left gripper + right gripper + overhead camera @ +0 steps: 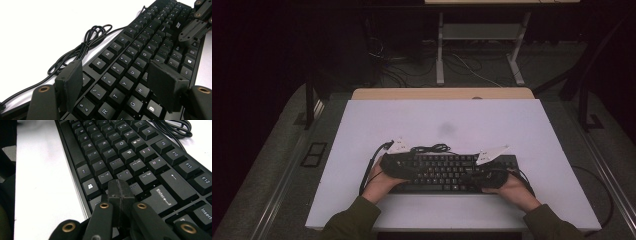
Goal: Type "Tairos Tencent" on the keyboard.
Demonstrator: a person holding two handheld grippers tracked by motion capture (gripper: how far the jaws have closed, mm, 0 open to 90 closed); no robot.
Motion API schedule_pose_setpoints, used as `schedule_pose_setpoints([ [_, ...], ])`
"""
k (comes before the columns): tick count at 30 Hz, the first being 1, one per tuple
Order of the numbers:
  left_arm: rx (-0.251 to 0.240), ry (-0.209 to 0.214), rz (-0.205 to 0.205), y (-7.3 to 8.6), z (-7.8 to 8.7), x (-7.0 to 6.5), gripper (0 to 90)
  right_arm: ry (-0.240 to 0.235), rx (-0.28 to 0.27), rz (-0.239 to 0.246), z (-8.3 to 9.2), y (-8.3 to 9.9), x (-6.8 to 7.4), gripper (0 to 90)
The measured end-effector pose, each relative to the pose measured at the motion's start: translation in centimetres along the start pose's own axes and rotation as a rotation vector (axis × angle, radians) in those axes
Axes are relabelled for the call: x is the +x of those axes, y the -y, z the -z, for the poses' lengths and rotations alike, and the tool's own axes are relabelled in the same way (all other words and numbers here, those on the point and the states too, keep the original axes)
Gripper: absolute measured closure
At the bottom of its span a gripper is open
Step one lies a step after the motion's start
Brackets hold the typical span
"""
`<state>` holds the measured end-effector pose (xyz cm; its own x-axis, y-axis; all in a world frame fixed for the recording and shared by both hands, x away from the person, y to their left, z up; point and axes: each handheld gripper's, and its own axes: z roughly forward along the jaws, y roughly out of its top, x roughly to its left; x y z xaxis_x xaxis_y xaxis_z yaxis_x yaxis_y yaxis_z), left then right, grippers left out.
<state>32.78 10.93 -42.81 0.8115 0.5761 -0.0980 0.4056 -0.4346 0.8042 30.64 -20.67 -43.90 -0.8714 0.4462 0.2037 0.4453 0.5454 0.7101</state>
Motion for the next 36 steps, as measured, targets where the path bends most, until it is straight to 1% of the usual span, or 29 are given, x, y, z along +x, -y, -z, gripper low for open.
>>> schedule_pose_setpoints([
  [5, 0.002, -0.005, 0.003, 0.02, -0.06, -0.01, 32.8, 0.000, -0.001, 0.000, -0.01, 0.01, 0.00, 89.4],
  [6, 0.005, -0.009, 0.004, 0.03, -0.07, -0.02, 35.1, 0.000, -0.001, 0.000, -0.01, 0.01, 0.00, 89.3],
  [12, 0.016, -0.028, 0.003, 0.02, 0.02, 0.00, 53.4, 0.002, 0.000, 0.001, 0.00, 0.01, 0.02, 89.4],
  [15, 0.024, -0.028, 0.003, 0.04, 0.08, 0.04, 61.9, 0.003, 0.001, 0.000, 0.00, 0.00, 0.05, 89.4],
  [18, 0.040, -0.021, 0.002, 0.07, 0.10, 0.10, 71.4, 0.003, 0.002, 0.000, 0.00, 0.00, 0.05, 89.3],
  [21, 0.060, 0.000, -0.001, 0.07, 0.15, 0.16, 81.5, 0.004, 0.002, 0.000, -0.01, 0.00, 0.06, 89.4],
  [23, 0.065, 0.012, 0.001, 0.07, 0.15, 0.17, 88.3, 0.005, 0.003, 0.000, -0.01, 0.00, 0.06, 89.4],
  [24, 0.062, 0.019, 0.013, 0.06, 0.08, 0.10, 89.3, 0.005, 0.003, 0.000, -0.01, 0.00, 0.06, 89.4],
  [28, 0.090, 0.027, 0.000, 0.01, 0.03, 0.09, 89.4, 0.005, 0.003, 0.001, 0.00, 0.00, 0.06, 89.4],
  [29, 0.090, 0.026, 0.005, 0.03, -0.04, 0.02, 89.3, 0.005, 0.003, 0.001, 0.00, -0.01, 0.06, 89.4],
  [32, 0.109, 0.032, -0.002, 0.06, -0.13, 0.06, 89.4, 0.004, 0.003, 0.001, 0.00, -0.01, 0.06, 89.4],
  [36, 0.119, 0.031, 0.004, 0.13, -0.28, -0.02, 89.4, 0.005, 0.003, 0.001, -0.01, 0.00, 0.06, 89.4],
])
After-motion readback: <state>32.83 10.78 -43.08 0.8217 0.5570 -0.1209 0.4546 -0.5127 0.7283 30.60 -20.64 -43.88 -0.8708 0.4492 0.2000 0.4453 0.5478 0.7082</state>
